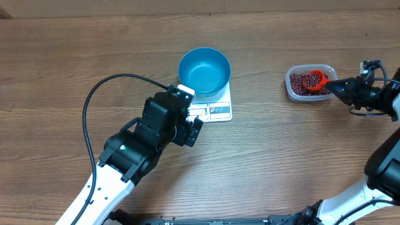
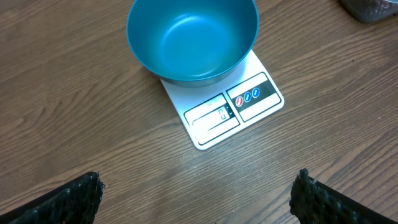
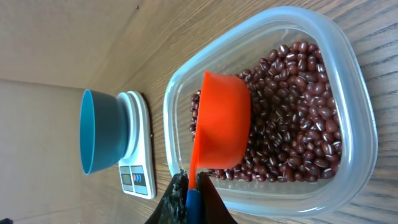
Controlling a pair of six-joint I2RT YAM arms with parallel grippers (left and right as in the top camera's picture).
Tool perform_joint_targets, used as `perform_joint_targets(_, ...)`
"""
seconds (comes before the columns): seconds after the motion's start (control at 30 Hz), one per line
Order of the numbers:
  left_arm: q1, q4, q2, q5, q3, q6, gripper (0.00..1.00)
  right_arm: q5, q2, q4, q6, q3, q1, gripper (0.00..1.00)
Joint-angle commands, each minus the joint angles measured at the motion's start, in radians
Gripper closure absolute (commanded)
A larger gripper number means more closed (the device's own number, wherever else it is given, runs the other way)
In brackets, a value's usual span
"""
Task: Scoop item into bowl and weigh 150g on scale
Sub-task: 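Drag the red scoop through the beans and lift it out, then carry the filled scoop left over the blue bowl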
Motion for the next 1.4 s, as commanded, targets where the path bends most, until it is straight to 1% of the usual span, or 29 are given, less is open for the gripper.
perform_joint_targets(0.0,0.003,0.003,0.005,-0.010,-0.001,-0.003,0.00,-0.082,0.003,0.004,0.001,-0.007,-0.008,0.96)
perform_joint_targets(0.13,0.003,0.003,0.005,-0.010,-0.001,-0.003,0.00,-0.155,0.003,0.008,0.001,-0.007,-0.012,0.96)
perform_joint_targets(0.27,0.003,0.003,0.005,-0.010,-0.001,-0.003,0.00,-0.169,0.003,0.007,0.002,-0.007,-0.014,0.96)
perform_joint_targets(0.37,0.003,0.003,0.005,-0.010,-0.001,-0.003,0.00,-0.173,0.003,0.006,0.024,-0.007,-0.014,0.96)
perform_joint_targets(0.43,0.003,0.003,0.005,-0.010,-0.001,-0.003,0.00,-0.222,0.003,0.004,0.029,-0.007,-0.013,0.96)
perform_joint_targets(0.53,0.003,0.003,0.005,-0.010,-0.001,-0.003,0.00,-0.229,0.003,-0.001,0.069,-0.007,-0.012,0.96)
perform_joint_targets(0.63,0.003,0.003,0.005,-0.010,-0.001,-0.003,0.00,-0.309,0.003,-0.008,0.076,-0.007,-0.007,0.96)
perform_joint_targets(0.73,0.003,0.003,0.005,-0.010,-0.001,-0.003,0.01,-0.350,0.003,-0.009,0.076,-0.007,0.002,0.96)
perform_joint_targets(0.93,0.003,0.003,0.005,-0.010,-0.001,-0.003,0.01,-0.367,0.003,-0.015,0.076,-0.007,0.058,0.96)
perform_joint_targets(1.27,0.003,0.003,0.005,-0.010,-0.001,-0.003,0.00,-0.394,0.003,0.000,0.077,-0.005,0.214,0.96)
perform_joint_targets(1.37,0.003,0.003,0.005,-0.010,-0.001,-0.003,0.00,-0.393,0.003,0.030,0.112,-0.005,0.253,0.96)
